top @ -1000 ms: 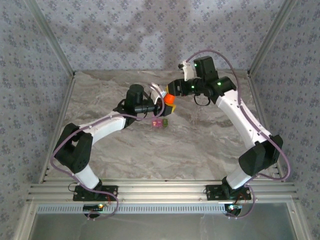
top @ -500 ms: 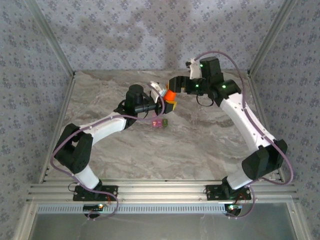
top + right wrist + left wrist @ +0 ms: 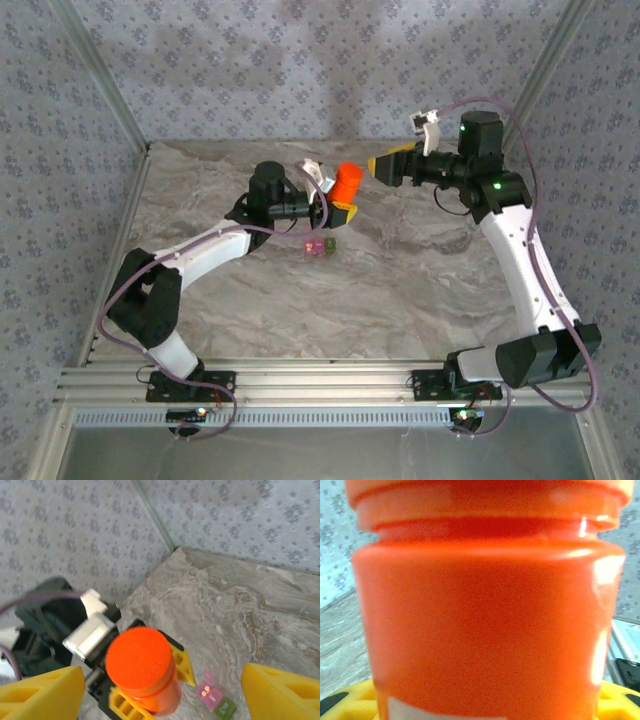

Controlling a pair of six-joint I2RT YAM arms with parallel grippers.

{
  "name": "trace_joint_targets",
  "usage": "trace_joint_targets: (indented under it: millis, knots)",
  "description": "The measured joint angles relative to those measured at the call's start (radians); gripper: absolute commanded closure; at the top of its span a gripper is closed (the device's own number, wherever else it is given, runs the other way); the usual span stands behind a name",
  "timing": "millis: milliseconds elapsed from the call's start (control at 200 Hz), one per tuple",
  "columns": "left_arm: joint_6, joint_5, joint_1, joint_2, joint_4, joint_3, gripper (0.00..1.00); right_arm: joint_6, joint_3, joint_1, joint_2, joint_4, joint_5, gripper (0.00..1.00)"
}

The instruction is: Sort the pills into containers

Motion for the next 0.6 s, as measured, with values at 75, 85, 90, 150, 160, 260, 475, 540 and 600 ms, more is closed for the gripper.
trace_joint_targets:
  millis: [75, 85, 90, 150, 160, 260, 475, 540, 600]
  knots:
    - [-0.001, 0.046, 0.000, 0.000, -0.021, 0.029, 1.00, -0.049, 0.000, 0.000, 0.020, -0.010, -0.031, 0.18]
    - [-0.001, 0.051, 0.000, 0.000, -0.023, 0.032, 1.00, -0.053, 0.000, 0.000, 0.022, -0.011, -0.034, 0.18]
    - [-0.002, 0.054, 0.000, 0.000, -0.023, 0.033, 1.00, -0.058, 0.000, 0.000, 0.024, -0.011, -0.036, 0.18]
    - [-0.005, 0.081, 0.000, 0.000, -0.029, 0.046, 1.00, -0.082, 0.003, 0.002, 0.038, -0.019, -0.055, 0.19]
    - [-0.006, 0.085, 0.000, 0.000, -0.030, 0.047, 1.00, -0.085, 0.003, 0.002, 0.040, -0.020, -0.057, 0.19]
    - [-0.009, 0.113, 0.000, 0.000, -0.039, 0.048, 1.00, -0.112, 0.019, 0.013, 0.062, -0.032, -0.076, 0.19]
    - [-0.014, 0.135, 0.000, 0.000, -0.062, 0.048, 1.00, -0.144, 0.050, 0.052, 0.084, -0.054, -0.089, 0.20]
    - [-0.015, 0.138, 0.000, 0.000, -0.066, 0.048, 1.00, -0.150, 0.057, 0.063, 0.090, -0.056, -0.091, 0.20]
    - [-0.015, 0.142, 0.000, 0.000, -0.072, 0.048, 1.00, -0.152, 0.061, 0.070, 0.097, -0.057, -0.091, 0.21]
